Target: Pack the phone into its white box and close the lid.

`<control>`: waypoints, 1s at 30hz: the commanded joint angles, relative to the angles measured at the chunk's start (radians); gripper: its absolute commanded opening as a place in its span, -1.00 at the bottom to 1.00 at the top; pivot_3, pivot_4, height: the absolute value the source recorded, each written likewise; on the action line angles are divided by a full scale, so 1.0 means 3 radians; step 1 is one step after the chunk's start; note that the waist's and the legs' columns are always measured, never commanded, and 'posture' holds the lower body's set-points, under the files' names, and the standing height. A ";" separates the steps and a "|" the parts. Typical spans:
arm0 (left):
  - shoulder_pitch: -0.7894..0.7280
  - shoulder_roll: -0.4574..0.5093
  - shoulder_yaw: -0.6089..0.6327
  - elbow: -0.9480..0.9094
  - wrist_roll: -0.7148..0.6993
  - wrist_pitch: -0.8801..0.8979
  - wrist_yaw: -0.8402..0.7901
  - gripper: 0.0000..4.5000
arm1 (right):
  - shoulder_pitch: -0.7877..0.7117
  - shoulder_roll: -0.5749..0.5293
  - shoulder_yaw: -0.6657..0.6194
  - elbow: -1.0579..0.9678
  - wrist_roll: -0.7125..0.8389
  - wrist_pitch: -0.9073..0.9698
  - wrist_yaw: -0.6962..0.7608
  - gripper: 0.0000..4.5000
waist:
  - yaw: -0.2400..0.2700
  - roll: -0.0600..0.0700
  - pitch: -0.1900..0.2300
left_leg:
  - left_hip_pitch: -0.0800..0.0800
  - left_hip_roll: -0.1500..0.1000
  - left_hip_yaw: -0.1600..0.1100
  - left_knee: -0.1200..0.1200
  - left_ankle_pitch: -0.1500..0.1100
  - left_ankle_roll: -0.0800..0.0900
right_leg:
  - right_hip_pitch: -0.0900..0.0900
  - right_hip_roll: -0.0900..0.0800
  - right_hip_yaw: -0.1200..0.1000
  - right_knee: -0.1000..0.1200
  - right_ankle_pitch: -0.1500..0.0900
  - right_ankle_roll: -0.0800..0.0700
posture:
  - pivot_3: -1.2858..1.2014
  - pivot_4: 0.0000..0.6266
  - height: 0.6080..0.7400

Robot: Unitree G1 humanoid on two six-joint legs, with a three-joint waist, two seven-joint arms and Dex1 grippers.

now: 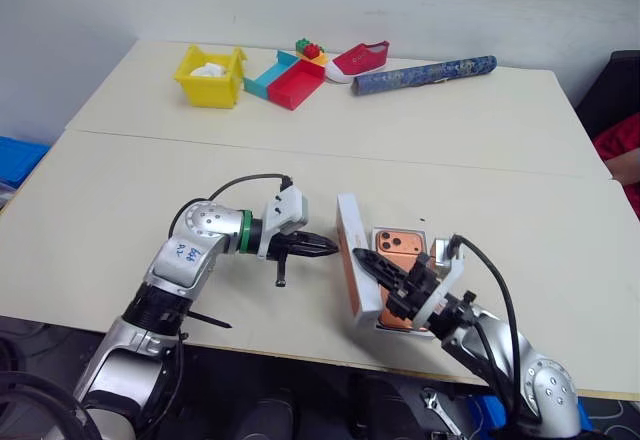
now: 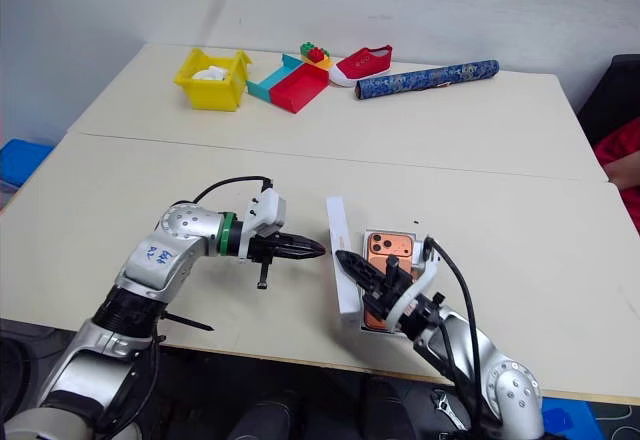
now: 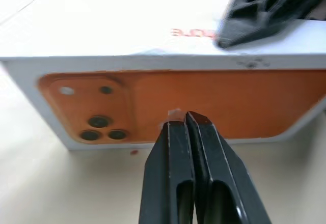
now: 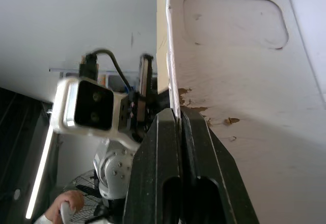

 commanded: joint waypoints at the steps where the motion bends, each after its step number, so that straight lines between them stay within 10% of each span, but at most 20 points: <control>1: -0.0080 -0.0076 -0.0093 0.0041 0.0060 -0.0113 -0.0053 -0.99 | 0.0076 -0.0078 -0.0025 -0.0230 -0.0070 -0.0033 0.0091 -1.00 | -0.0003 -0.0001 0.0000 | 0.0000 0.0000 0.0000 0.0000 0.0000 0.0000 | 0.0000 0.0000 0.0000 -0.0001 0.0000 0.0000 | 0.03 -0.52 1.00; 6: -0.0130 -0.0168 -0.0131 0.0112 0.0088 -0.0141 -0.0097 -1.00 | 0.0175 -0.0139 -0.0020 -0.0259 -0.0156 -0.0103 0.0145 -0.72 | -0.0001 -0.0001 -0.0001 | 0.0002 0.0000 0.0002 0.0002 0.0000 0.0000 | 0.0000 0.0000 0.0003 -0.0001 0.0000 0.0000 | 0.03 -0.52 1.00; 12: -0.0158 -0.0255 -0.0184 0.0194 0.0123 -0.0211 -0.0128 -1.00 | 0.0345 -0.0444 -0.0232 -0.0458 -0.0340 -0.0095 0.0321 0.10 | 0.0007 -0.0002 -0.0001 | 0.0001 0.0000 0.0003 0.0002 0.0000 0.0001 | 0.0000 0.0000 0.0003 -0.0002 0.0000 0.0001 | 0.03 -0.52 1.00; 23: -0.0303 -0.0617 -0.0309 0.0508 0.0206 -0.0422 -0.0116 -1.00 | 0.1338 -0.1588 -0.1686 -0.0855 -0.0625 0.0336 0.1771 0.10 | 0.0033 -0.0004 -0.0002 | 0.0001 0.0001 0.0005 0.0005 -0.0003 0.0008 | 0.0010 0.0000 0.0003 -0.0013 0.0003 0.0006 | 0.03 -0.52 1.00; 30: -0.0540 -0.1039 -0.0347 0.0974 0.0321 -0.0676 0.0001 -1.00 | 0.1984 -0.1961 -0.1959 -0.1254 -0.2215 0.0292 0.2945 -0.73 | 0.0090 -0.0006 -0.0002 | 0.0003 0.0001 0.0014 0.0010 -0.0005 0.0013 | 0.0014 0.0003 0.0008 -0.0018 0.0007 0.0014 | 0.03 -0.52 1.00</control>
